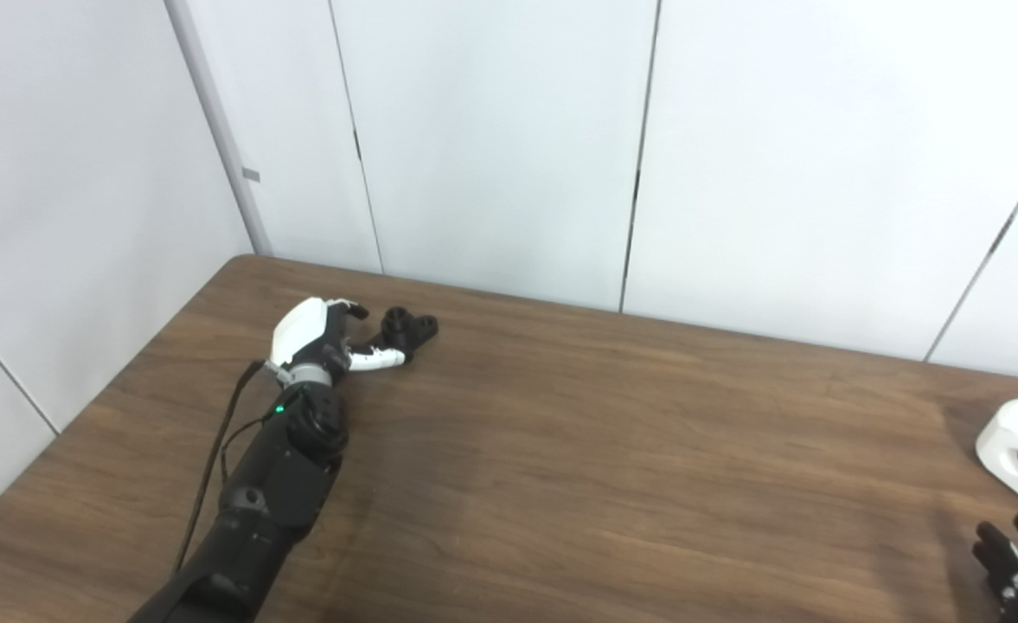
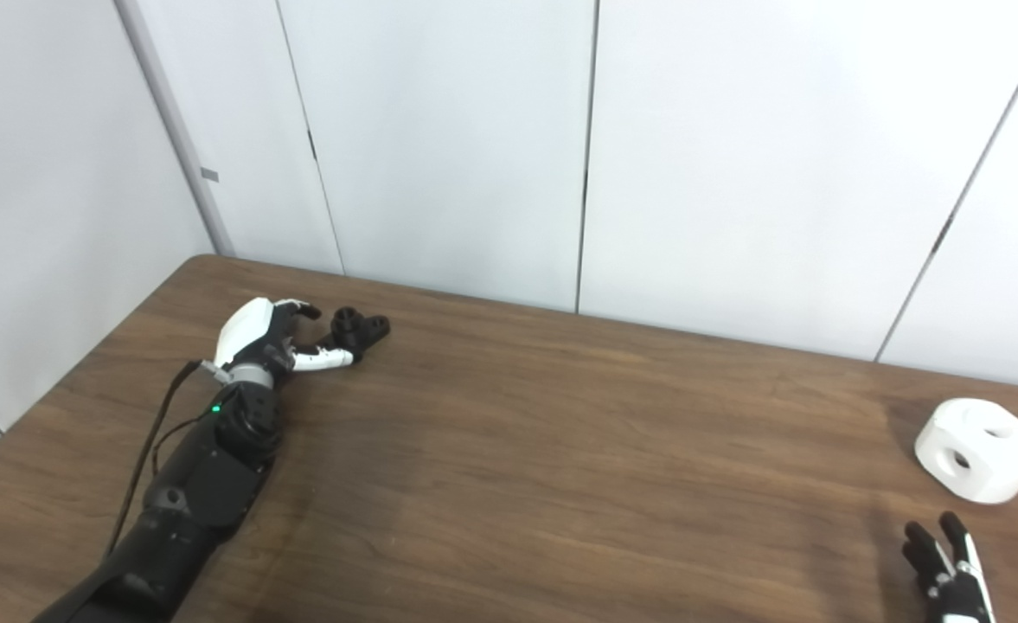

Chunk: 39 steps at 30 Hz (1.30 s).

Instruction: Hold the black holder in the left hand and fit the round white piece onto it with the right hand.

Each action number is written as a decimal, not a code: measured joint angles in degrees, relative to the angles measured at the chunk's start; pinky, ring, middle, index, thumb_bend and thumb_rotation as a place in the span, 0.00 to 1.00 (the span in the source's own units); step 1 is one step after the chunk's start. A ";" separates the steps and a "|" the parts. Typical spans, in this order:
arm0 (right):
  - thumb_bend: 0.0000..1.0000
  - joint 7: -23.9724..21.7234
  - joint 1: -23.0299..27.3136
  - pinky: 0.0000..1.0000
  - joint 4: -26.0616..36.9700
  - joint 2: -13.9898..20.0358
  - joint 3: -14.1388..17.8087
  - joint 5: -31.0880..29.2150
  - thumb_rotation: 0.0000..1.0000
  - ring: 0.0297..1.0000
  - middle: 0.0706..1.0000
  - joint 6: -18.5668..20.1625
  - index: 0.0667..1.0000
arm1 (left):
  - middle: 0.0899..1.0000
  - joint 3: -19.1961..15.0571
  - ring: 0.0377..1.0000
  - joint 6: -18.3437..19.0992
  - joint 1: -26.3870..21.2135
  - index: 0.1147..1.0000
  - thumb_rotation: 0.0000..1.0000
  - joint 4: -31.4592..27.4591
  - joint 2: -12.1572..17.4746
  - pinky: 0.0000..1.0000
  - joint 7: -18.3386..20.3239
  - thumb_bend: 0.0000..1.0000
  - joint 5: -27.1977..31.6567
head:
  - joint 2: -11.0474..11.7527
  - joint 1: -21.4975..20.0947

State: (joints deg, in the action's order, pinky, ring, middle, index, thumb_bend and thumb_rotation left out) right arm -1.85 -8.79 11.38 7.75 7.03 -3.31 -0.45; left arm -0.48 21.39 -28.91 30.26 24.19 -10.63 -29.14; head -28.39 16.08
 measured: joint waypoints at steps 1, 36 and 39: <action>0.63 0.00 0.00 1.00 0.00 0.00 0.00 -0.02 1.00 0.93 0.91 0.00 0.97 | 0.93 0.21 1.00 0.00 -0.16 0.75 0.32 0.13 -0.03 1.00 -0.16 0.91 0.05 | 0.00 0.00; 0.60 -0.11 -0.18 1.00 0.48 0.00 0.03 -0.17 1.00 0.96 0.93 0.50 0.99 | 0.91 2.12 1.00 0.66 -0.36 0.61 0.24 1.24 -0.12 1.00 -2.08 0.88 0.41 | -1.06 0.09; 0.60 -0.11 -0.23 1.00 0.68 0.00 0.03 -0.17 1.00 0.96 0.93 0.76 1.00 | 0.90 2.32 1.00 0.77 -0.36 0.59 0.24 1.25 0.04 1.00 -2.07 0.87 0.41 | -1.14 0.00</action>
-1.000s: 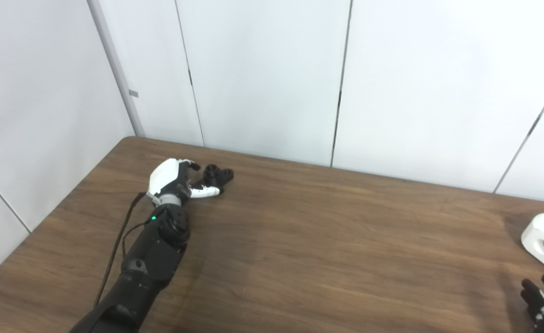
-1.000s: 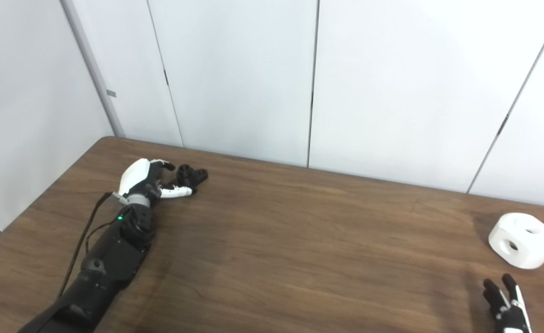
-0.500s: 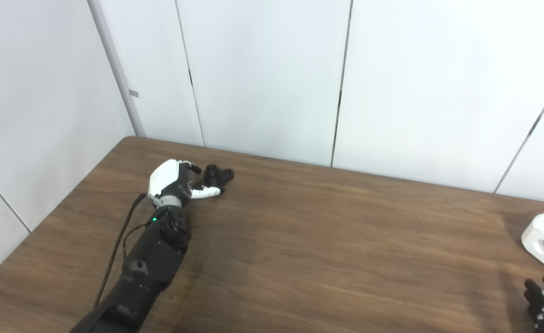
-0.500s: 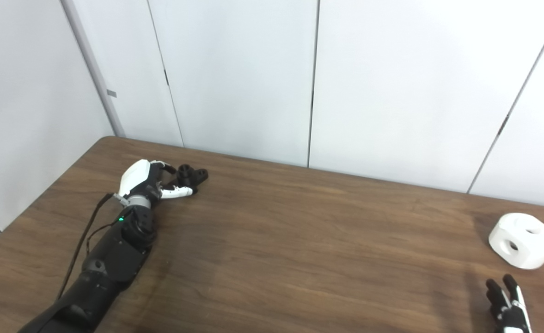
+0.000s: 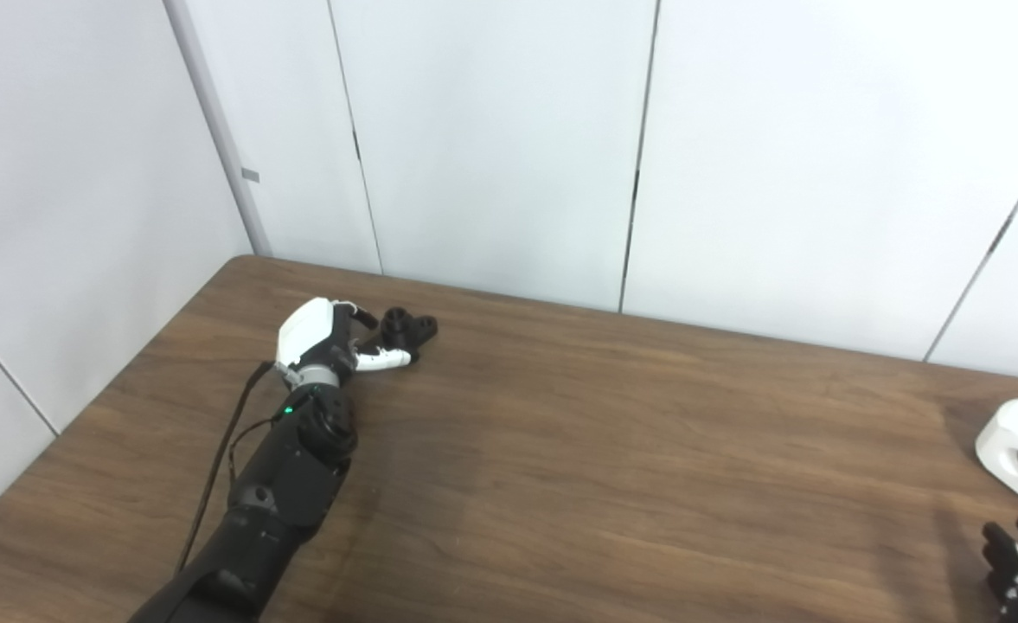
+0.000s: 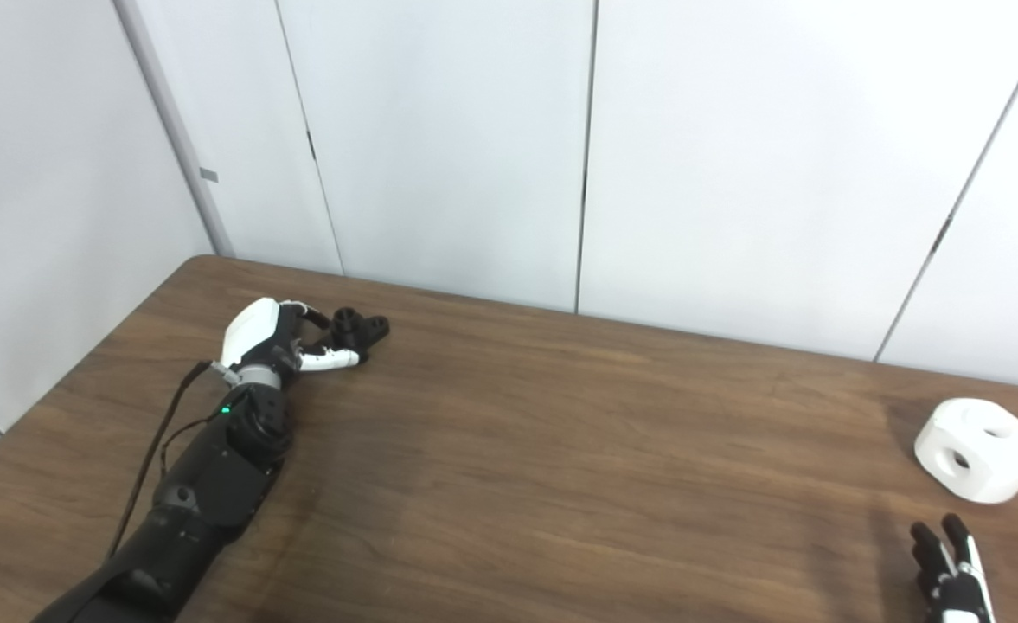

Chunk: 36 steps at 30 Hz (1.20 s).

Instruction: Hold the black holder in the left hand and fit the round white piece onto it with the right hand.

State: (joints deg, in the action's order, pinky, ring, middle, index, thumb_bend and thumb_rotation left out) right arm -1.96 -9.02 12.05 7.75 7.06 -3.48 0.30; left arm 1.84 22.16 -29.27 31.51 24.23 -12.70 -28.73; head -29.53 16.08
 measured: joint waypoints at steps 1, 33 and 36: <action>0.60 0.00 -0.01 1.00 0.00 0.00 0.00 0.00 1.00 0.96 0.93 0.00 1.00 | 0.90 0.00 1.00 0.00 0.00 0.58 0.24 0.00 0.06 1.00 0.03 0.87 0.02 | 0.00 0.00; 0.63 0.32 -0.37 1.00 1.75 -0.08 -0.17 0.43 1.00 0.98 0.92 2.36 1.00 | 0.77 0.35 0.91 -7.30 0.22 0.42 0.05 2.92 0.99 0.98 -1.15 0.52 2.27 | -0.09 -1.14; 0.62 0.56 -0.36 1.00 1.78 -0.13 -0.36 0.51 1.00 0.98 0.92 2.36 1.00 | 0.78 0.48 0.92 -7.19 1.00 0.42 0.05 1.05 1.10 0.98 0.22 0.52 2.54 | -0.09 -1.49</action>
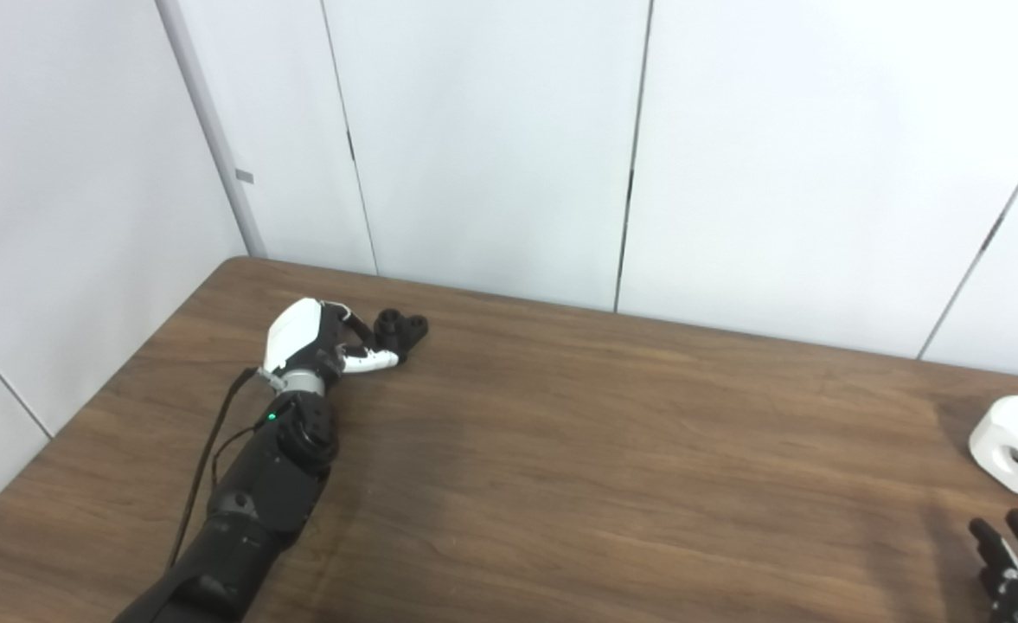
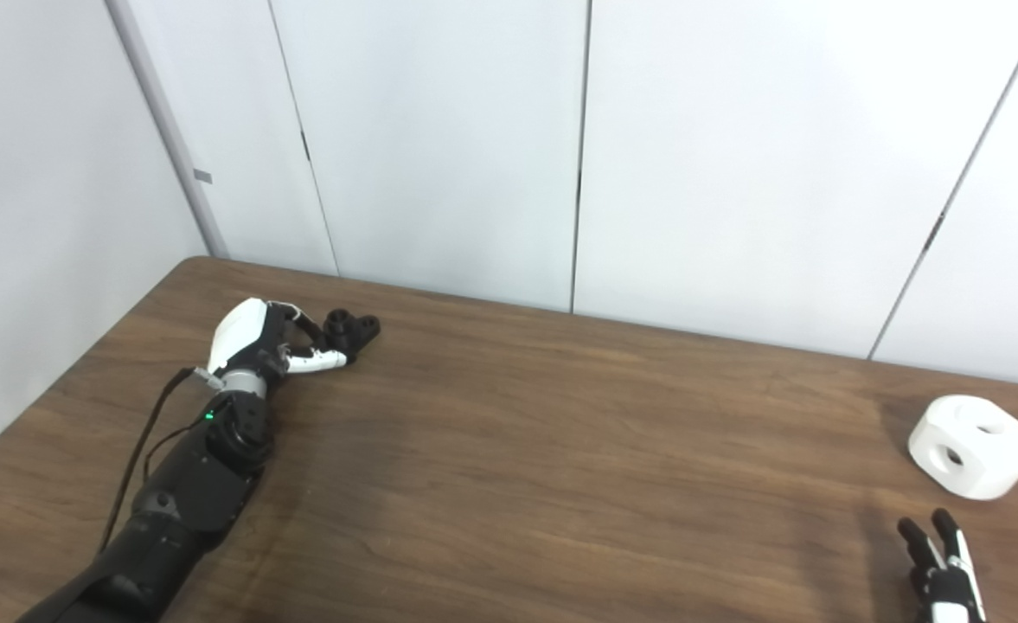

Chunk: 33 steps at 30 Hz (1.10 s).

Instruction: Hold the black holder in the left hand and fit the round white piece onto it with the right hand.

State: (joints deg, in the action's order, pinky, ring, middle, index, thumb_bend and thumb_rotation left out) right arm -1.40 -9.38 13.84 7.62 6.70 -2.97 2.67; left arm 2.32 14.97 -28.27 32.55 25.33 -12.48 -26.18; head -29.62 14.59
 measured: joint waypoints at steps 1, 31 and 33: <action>0.62 0.07 0.00 1.00 0.01 -0.02 -0.09 0.08 1.00 0.97 0.92 -0.01 1.00 | 0.79 0.13 0.92 0.14 0.46 0.42 0.05 -1.11 0.00 0.97 0.61 0.52 0.12 | 0.17 -0.18; 0.48 2.52 0.09 1.00 1.89 -1.03 -2.95 4.20 1.00 0.97 0.91 2.29 1.00 | 0.78 11.91 0.91 -0.59 15.52 0.42 0.05 -32.80 -4.31 1.00 10.91 0.52 -7.75 | -1.93 -7.38; 0.49 2.59 0.09 1.00 1.90 -1.08 -3.14 4.42 1.00 0.97 0.91 2.29 1.00 | 0.78 12.75 0.91 -0.82 16.81 0.42 0.05 -35.23 -4.44 1.00 11.46 0.52 -8.76 | -2.37 -8.61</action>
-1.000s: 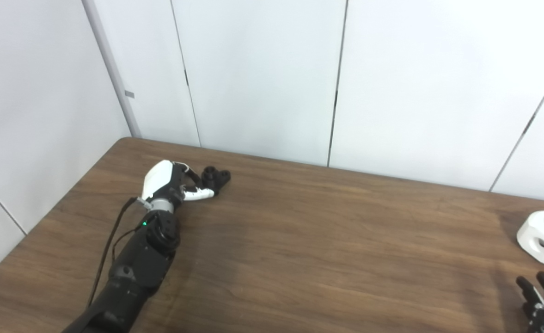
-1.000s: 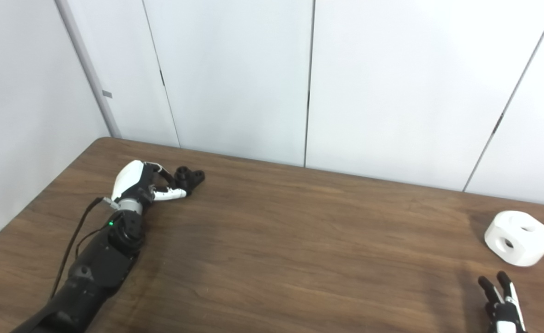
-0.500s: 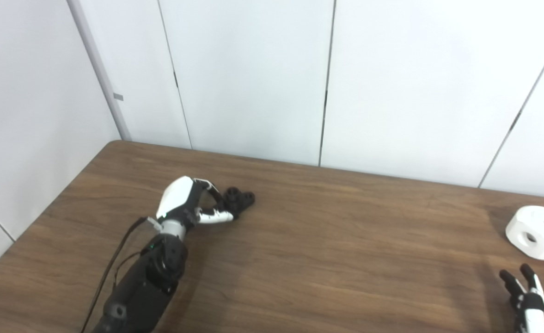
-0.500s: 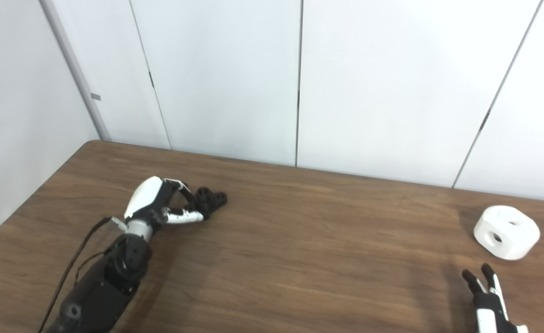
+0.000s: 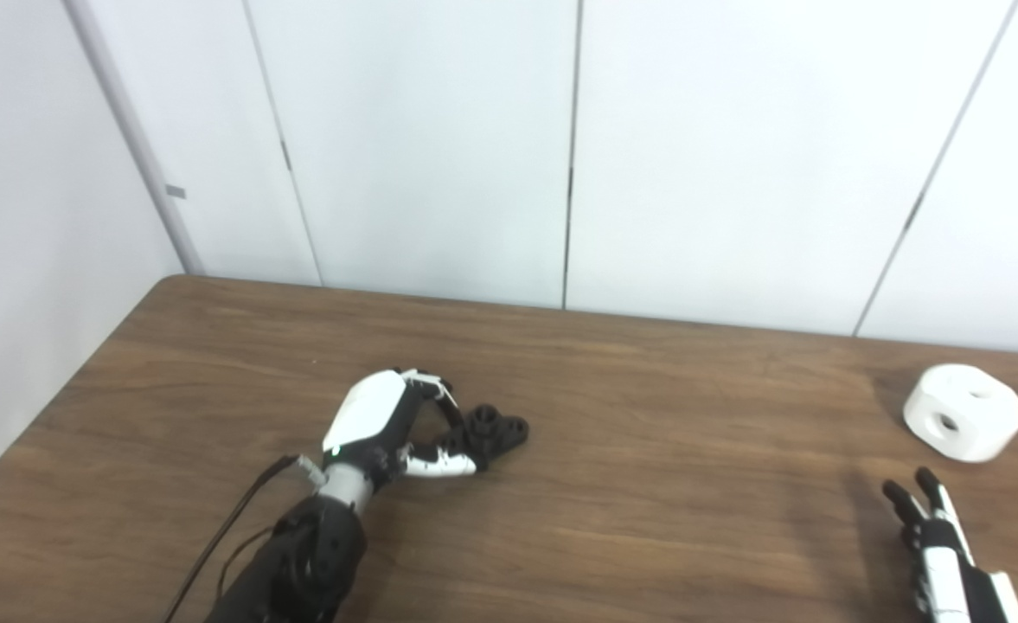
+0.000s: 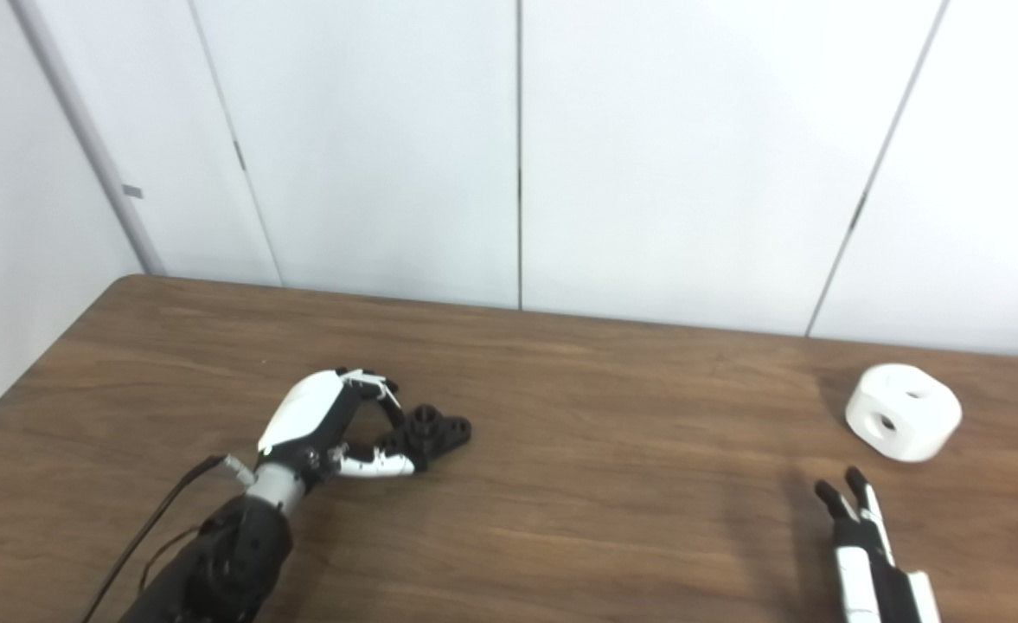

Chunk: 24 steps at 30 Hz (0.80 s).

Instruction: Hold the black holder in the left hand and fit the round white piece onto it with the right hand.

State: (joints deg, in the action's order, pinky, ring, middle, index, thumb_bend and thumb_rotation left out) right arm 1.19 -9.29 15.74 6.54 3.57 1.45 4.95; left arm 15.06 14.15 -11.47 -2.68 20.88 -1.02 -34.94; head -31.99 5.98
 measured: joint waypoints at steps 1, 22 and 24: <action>0.50 0.08 0.00 1.00 0.00 -0.03 -0.10 0.17 1.00 0.97 0.90 0.00 1.00 | 0.78 0.59 0.91 -0.31 0.59 0.42 0.05 -1.09 -0.01 1.00 0.35 0.52 -0.79 | -0.35 -0.88; 0.55 2.18 0.92 1.00 4.85 -2.73 -2.98 2.29 1.00 0.96 0.90 4.16 1.00 | 0.77 7.02 0.89 -8.85 10.31 0.42 0.05 -11.79 -3.26 1.00 3.18 0.52 -14.49 | -5.36 -8.44; 0.55 2.21 0.93 1.00 5.91 -3.40 -3.14 2.41 1.00 0.97 0.90 5.31 1.00 | 0.77 7.07 0.89 -9.31 10.83 0.42 0.05 -11.94 -3.77 1.00 3.18 0.52 -15.01 | -6.15 -9.23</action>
State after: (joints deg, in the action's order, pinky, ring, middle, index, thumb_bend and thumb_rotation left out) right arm 3.40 -8.36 21.64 3.14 0.43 3.86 10.26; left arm 22.14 4.84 -0.63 -14.62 17.11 2.17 -49.95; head -38.14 -3.25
